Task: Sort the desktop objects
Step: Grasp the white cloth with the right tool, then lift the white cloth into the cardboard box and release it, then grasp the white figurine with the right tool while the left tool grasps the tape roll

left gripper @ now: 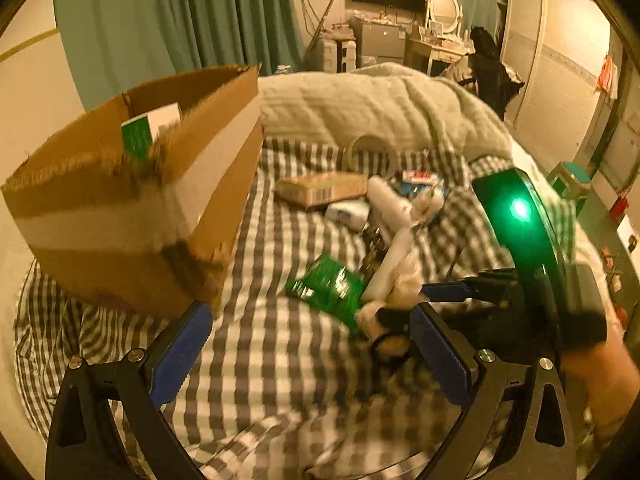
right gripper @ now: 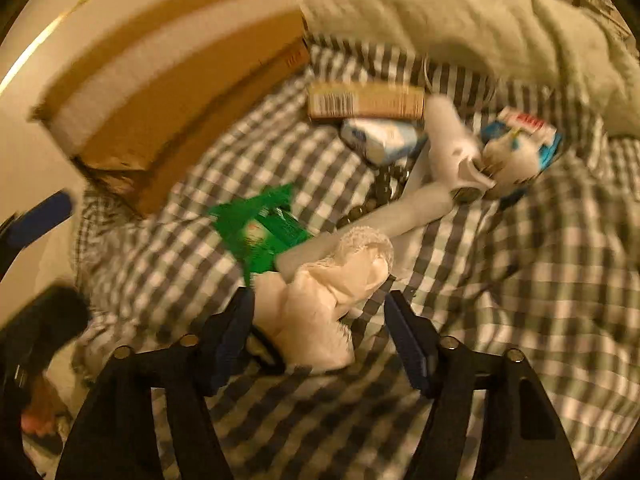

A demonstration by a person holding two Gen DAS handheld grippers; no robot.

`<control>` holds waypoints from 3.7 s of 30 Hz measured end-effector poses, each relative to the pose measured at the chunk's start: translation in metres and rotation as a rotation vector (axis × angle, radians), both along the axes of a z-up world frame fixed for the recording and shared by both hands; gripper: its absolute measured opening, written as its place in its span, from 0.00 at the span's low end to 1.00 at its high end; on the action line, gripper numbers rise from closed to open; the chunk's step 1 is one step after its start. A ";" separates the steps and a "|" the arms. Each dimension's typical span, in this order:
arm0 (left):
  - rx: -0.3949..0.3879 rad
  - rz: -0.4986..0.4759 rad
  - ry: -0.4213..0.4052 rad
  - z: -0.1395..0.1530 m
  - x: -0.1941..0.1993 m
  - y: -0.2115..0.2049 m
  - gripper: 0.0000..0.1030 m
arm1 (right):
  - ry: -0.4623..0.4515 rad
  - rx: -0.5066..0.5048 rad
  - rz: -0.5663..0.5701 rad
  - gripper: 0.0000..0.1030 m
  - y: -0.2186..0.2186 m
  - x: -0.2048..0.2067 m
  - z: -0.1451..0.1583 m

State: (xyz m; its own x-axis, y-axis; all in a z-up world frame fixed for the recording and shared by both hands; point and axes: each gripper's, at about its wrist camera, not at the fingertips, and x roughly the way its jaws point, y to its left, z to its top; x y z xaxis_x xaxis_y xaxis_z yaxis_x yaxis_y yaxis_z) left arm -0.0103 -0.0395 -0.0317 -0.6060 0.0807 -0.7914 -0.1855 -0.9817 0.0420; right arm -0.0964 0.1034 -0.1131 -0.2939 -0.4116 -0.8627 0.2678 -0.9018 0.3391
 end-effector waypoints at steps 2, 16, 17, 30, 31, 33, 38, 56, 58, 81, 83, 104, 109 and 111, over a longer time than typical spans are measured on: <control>0.020 -0.008 -0.014 -0.009 0.004 -0.001 0.99 | -0.048 -0.039 0.000 0.28 0.003 -0.002 -0.012; 0.073 -0.249 -0.148 -0.051 -0.010 0.067 0.94 | 0.155 -0.017 -0.209 0.19 0.064 0.037 0.030; 0.056 -0.250 -0.157 -0.055 -0.013 0.072 0.93 | 0.160 -0.024 -0.228 0.19 0.070 0.038 0.032; 0.175 -0.165 -0.225 -0.069 -0.031 0.047 0.55 | 0.072 -0.182 -0.268 0.57 0.072 0.020 0.008; 0.180 -0.163 -0.221 -0.068 -0.030 0.046 0.55 | 0.054 -0.178 -0.269 0.57 0.069 0.016 0.004; 0.182 -0.160 -0.208 -0.066 -0.030 0.045 0.55 | 0.013 -0.195 -0.270 0.54 0.064 0.008 -0.005; 0.187 -0.172 -0.223 -0.071 -0.032 0.048 0.25 | -0.009 -0.179 -0.264 0.08 0.058 0.008 -0.019; 0.239 -0.161 -0.111 -0.038 -0.019 0.037 0.04 | 0.196 -0.061 -0.314 0.08 0.073 0.040 0.032; 0.248 -0.131 -0.147 -0.030 -0.023 0.032 0.04 | 0.222 -0.034 -0.303 0.08 0.070 0.042 0.043; 0.152 0.170 0.202 0.168 -0.070 -0.138 0.04 | 0.510 -0.030 0.048 0.08 -0.110 -0.021 0.257; 0.140 0.202 0.185 0.154 -0.083 -0.153 0.04 | 0.489 -0.033 0.063 0.08 -0.129 -0.042 0.245; 0.212 0.040 0.195 0.140 -0.088 -0.018 1.00 | 0.494 0.043 -0.189 0.55 0.039 -0.047 0.227; 0.176 0.050 0.068 0.076 -0.116 0.042 1.00 | 0.436 0.133 -0.248 0.60 0.083 -0.034 0.184; 0.127 0.070 0.030 0.043 -0.128 0.056 1.00 | 0.398 0.151 -0.260 0.60 0.099 -0.036 0.157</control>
